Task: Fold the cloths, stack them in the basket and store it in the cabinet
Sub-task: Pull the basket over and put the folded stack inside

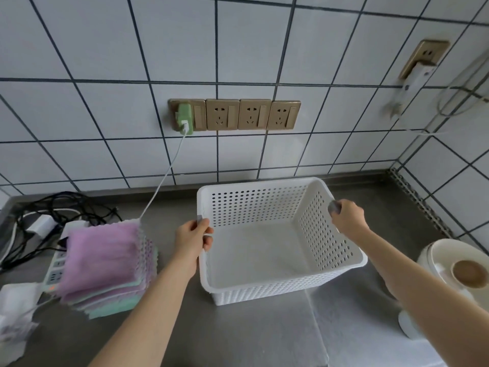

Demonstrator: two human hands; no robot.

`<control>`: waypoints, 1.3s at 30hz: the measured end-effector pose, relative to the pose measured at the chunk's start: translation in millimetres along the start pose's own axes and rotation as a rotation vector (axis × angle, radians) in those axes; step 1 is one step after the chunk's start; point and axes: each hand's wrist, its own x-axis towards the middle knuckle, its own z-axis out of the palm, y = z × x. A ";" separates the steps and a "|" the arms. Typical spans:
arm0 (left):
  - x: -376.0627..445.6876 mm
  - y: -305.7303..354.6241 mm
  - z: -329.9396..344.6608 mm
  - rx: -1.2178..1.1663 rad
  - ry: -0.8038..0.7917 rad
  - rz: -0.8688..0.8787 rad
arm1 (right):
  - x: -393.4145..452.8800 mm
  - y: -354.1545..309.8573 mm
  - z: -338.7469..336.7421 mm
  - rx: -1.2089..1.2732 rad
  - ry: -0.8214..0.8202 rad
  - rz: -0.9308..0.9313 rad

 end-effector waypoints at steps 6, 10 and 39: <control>0.1 -0.3 -16.9 0.078 0.066 0.084 | -21.7 -10.8 -5.2 -0.084 0.100 -0.120; -8.8 5.2 -43.3 0.057 0.135 0.162 | -58.1 -53.8 3.5 -0.032 0.080 -0.245; 26.3 -39.4 -265.0 0.174 0.090 -0.253 | -198.8 -252.3 270.6 0.659 -1.058 0.359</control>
